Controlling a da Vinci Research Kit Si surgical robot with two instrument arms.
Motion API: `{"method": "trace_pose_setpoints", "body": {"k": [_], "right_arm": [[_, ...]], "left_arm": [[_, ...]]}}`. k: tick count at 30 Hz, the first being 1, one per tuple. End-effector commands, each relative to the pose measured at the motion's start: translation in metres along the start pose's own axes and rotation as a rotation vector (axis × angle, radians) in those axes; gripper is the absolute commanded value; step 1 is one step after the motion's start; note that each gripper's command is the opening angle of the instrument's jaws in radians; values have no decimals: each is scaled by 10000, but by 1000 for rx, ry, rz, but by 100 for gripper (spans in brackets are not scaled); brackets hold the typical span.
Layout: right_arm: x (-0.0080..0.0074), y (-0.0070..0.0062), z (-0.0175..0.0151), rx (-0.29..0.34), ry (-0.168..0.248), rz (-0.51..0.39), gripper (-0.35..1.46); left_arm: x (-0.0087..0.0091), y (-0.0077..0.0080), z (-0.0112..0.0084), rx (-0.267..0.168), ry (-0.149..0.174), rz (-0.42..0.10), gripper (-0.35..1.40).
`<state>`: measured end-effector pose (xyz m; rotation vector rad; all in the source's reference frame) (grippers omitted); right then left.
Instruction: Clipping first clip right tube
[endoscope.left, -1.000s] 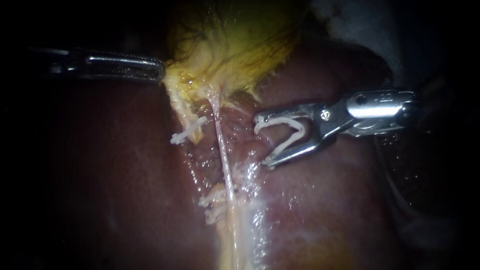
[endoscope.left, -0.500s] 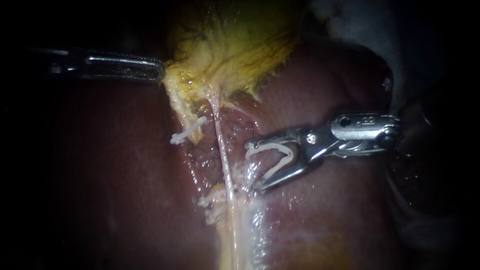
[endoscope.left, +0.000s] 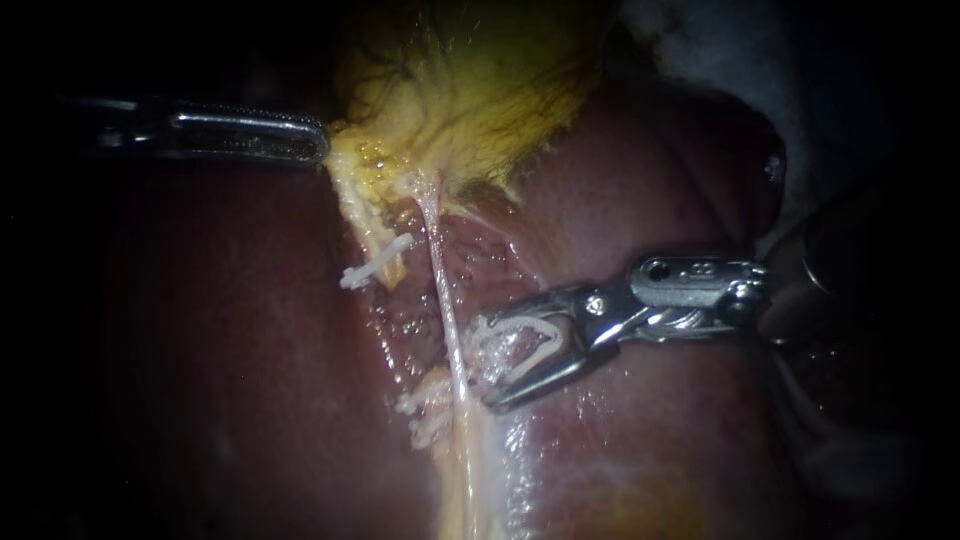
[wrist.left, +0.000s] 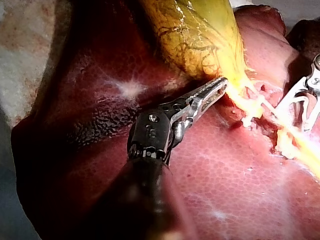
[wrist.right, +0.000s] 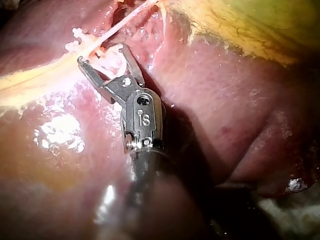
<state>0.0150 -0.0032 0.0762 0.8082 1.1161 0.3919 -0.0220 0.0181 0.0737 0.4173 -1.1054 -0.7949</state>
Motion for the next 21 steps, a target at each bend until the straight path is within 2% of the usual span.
{"method": "trace_pose_setpoints", "body": {"k": [1, 13, 21], "right_arm": [[0, 1, 2, 4, 4, 4, 54], [3, 5, 24, 68, 95, 84, 54], [3, 0, 34, 129, 160, 119, 53]], "left_arm": [[0, 0, 0, 0, 0, 0, -35], [0, 0, 0, -1, 0, 0, -35], [1, 0, 1, -1, 0, 0, -35]]}}
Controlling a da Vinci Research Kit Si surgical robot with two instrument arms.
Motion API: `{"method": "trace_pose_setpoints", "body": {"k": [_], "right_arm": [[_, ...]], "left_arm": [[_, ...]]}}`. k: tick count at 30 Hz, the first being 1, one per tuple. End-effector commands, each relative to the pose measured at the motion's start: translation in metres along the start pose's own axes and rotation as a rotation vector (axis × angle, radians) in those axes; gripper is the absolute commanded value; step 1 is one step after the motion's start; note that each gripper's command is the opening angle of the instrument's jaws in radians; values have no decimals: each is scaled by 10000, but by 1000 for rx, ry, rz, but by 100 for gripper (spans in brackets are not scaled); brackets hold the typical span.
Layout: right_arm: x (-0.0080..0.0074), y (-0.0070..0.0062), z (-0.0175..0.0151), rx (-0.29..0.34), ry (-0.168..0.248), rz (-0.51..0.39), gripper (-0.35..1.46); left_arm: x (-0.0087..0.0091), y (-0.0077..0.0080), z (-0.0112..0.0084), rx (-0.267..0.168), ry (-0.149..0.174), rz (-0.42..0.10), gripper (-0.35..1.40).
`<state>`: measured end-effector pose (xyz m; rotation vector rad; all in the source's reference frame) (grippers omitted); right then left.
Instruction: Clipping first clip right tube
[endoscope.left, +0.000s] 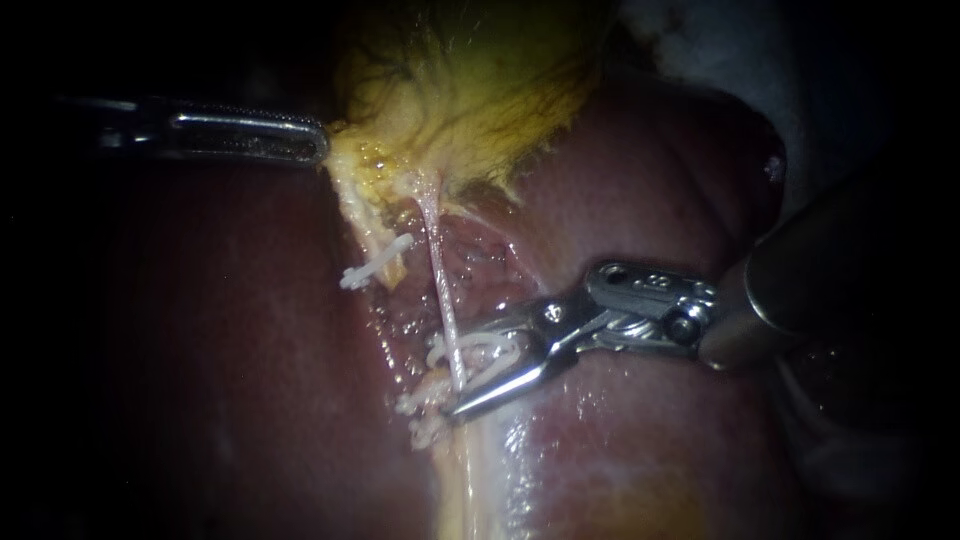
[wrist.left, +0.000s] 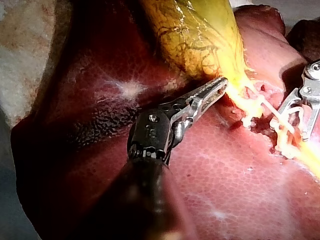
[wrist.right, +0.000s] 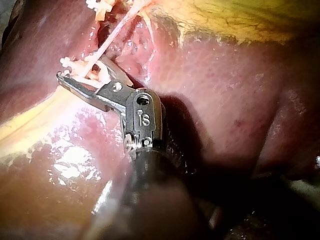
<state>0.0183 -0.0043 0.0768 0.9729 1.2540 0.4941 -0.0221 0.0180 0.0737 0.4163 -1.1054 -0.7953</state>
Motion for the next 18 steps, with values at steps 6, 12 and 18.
{"method": "trace_pose_setpoints", "body": {"k": [6, 12, 18], "right_arm": [[0, -12, 8, 60, 29, 20, 53], [-1, -27, 18, 120, 39, 29, 53], [-2, -41, 25, 160, 31, 32, 52]], "left_arm": [[1, 0, 1, -1, 0, 0, -35], [1, 0, 1, -1, 0, 0, -35], [1, 0, 1, -1, 0, 0, -35]]}}
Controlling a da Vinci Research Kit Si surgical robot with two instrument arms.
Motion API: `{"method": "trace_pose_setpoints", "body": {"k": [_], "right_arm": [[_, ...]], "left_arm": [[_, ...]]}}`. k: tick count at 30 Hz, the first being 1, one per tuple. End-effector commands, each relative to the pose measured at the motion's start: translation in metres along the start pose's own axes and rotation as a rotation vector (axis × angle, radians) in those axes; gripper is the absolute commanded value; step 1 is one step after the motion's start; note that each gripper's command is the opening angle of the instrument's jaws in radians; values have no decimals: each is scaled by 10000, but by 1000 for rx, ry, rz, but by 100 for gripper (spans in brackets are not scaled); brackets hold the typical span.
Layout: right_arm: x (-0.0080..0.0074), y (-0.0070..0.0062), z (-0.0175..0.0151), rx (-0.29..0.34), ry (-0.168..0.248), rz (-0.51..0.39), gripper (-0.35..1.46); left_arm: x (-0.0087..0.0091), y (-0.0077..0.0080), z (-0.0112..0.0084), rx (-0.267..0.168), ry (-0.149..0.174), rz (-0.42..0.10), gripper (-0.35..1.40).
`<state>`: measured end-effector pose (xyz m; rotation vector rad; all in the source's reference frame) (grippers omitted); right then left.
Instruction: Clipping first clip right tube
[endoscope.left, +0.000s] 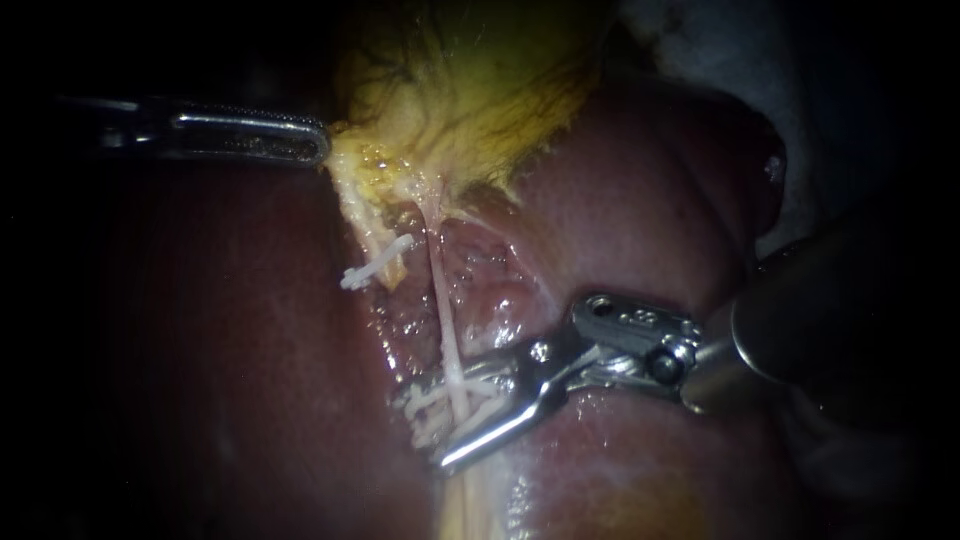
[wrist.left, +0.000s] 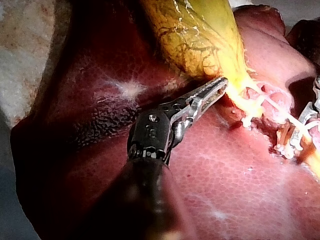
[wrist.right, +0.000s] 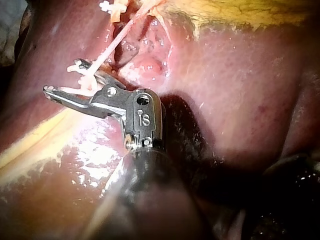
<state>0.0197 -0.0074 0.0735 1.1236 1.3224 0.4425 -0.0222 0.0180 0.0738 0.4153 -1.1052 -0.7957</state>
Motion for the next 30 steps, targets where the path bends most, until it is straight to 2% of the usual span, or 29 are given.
{"method": "trace_pose_setpoints", "body": {"k": [1, 10, 23, 26, 28, 30], "right_arm": [[0, -1, 1, 6, 0, -1, 51], [0, -3, 1, 10, -3, 11, 40], [2, -4, 1, 10, -3, 24, 4], [2, -4, 0, 10, -3, 24, -9], [2, -4, 0, 0, 3, 25, -30], [2, -4, -2, -7, 8, 31, -35]], "left_arm": [[0, 0, 0, 0, 0, 0, -35], [0, 0, 0, 0, 0, 0, -35], [0, 0, 0, 0, 0, 0, -35], [0, 0, 0, 0, 0, 0, -35], [0, 0, 0, 0, 0, 0, -35], [0, 0, 0, 0, 0, 0, -35]]}}
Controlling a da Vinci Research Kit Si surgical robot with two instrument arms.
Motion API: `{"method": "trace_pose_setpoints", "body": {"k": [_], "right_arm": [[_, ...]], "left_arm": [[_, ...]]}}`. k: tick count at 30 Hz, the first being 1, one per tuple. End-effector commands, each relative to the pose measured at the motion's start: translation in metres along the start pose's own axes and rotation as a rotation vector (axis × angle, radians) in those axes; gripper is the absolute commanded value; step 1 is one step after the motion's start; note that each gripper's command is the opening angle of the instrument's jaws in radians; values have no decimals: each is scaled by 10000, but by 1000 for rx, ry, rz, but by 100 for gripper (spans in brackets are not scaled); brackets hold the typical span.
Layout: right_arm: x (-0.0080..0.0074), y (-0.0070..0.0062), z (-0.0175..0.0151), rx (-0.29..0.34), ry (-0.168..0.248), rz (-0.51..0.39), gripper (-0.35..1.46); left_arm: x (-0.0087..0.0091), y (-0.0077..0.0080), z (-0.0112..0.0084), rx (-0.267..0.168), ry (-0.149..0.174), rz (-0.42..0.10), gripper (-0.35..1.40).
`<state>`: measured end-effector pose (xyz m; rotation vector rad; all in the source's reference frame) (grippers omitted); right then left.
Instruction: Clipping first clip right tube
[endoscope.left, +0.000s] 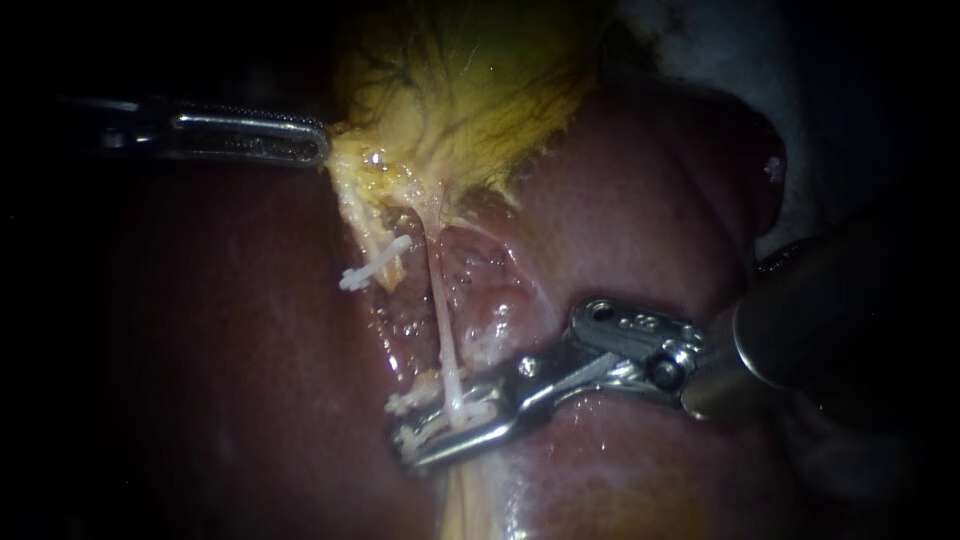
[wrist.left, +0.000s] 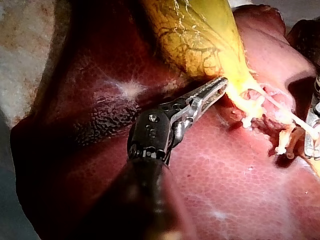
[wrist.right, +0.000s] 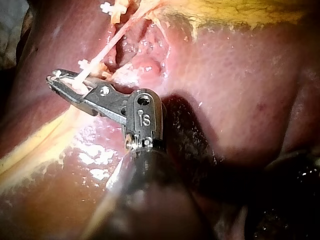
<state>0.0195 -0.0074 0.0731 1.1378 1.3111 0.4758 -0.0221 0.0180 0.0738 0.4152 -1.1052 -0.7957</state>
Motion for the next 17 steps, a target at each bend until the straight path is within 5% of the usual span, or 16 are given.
{"method": "trace_pose_setpoints", "body": {"k": [1, 17], "right_arm": [[0, 0, -1, -16, 10, 12, -35], [-1, 2, -7, -22, 15, 18, -35]], "left_arm": [[0, 0, 0, 0, 0, 0, -35], [0, 0, 0, 0, 0, 0, -35]]}}
